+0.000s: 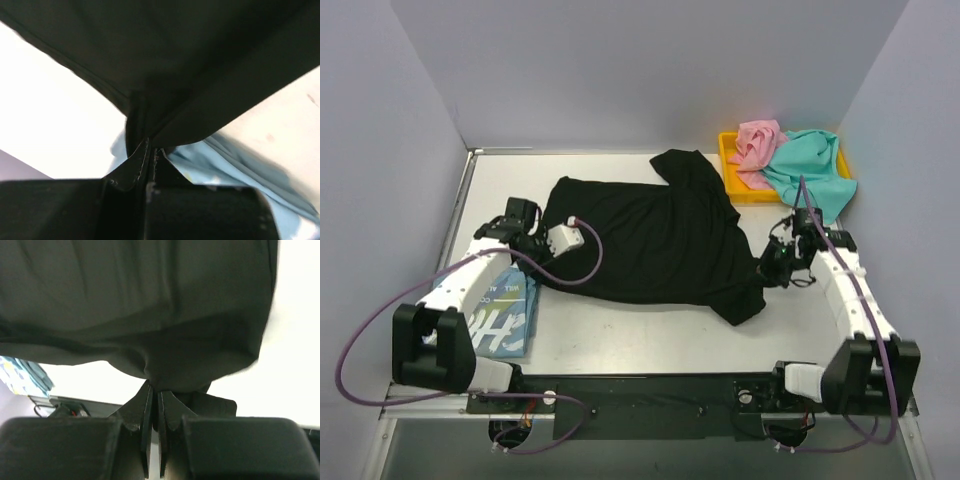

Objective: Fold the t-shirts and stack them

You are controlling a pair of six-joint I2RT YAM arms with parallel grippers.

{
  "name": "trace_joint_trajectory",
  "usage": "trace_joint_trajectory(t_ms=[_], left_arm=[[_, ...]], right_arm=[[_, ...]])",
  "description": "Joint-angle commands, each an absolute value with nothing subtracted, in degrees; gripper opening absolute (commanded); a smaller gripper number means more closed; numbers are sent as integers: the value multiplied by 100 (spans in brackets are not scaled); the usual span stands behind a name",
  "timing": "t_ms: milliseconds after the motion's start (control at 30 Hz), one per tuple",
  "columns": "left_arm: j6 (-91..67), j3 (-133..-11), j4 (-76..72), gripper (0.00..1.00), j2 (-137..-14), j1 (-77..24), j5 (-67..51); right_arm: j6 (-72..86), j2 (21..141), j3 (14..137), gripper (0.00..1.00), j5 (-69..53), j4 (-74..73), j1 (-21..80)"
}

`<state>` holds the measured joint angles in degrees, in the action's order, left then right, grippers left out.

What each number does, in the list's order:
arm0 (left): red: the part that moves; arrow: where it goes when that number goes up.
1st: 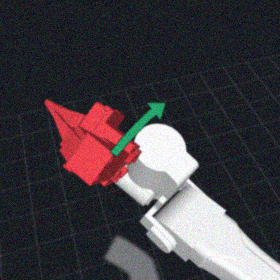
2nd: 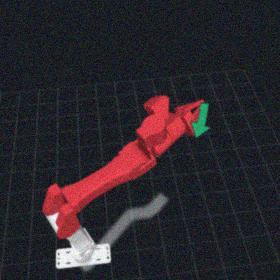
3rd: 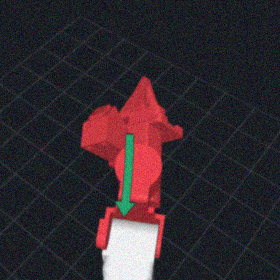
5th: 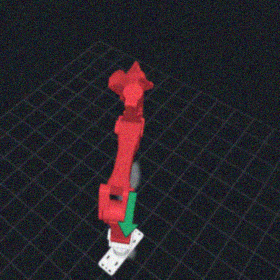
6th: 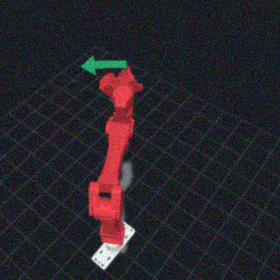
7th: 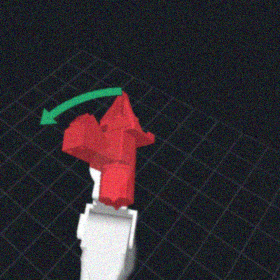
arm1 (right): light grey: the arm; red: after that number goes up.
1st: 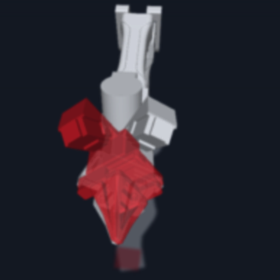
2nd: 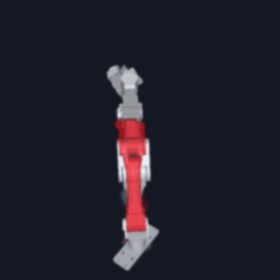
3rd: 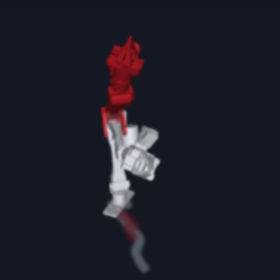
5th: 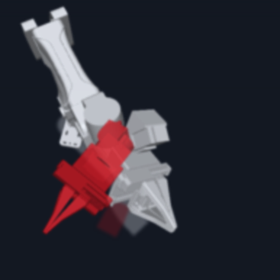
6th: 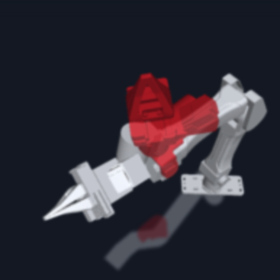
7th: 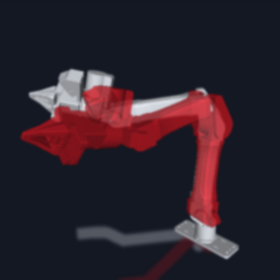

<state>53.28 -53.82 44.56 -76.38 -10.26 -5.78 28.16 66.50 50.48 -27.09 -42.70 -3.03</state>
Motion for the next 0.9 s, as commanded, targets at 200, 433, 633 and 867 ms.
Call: trace_joint_trajectory(t_ms=[200,433,633,867], left_arm=[[4957,-7241,2980,0,-9543,-870,-264],[4896,-7690,2892,0,-10186,-870,-114],[4930,-7945,2848,0,-10529,-879,-53],[4922,-8182,2821,4,-10819,-888,132]], right_arm=[[1661,9456,7030,0,-2804,-2831,-299],[1248,10493,8129,0,-2496,-2839,-193],[1002,10968,8657,0,-2663,-2997,-36],[975,11382,9105,1,-2260,-3146,123]])
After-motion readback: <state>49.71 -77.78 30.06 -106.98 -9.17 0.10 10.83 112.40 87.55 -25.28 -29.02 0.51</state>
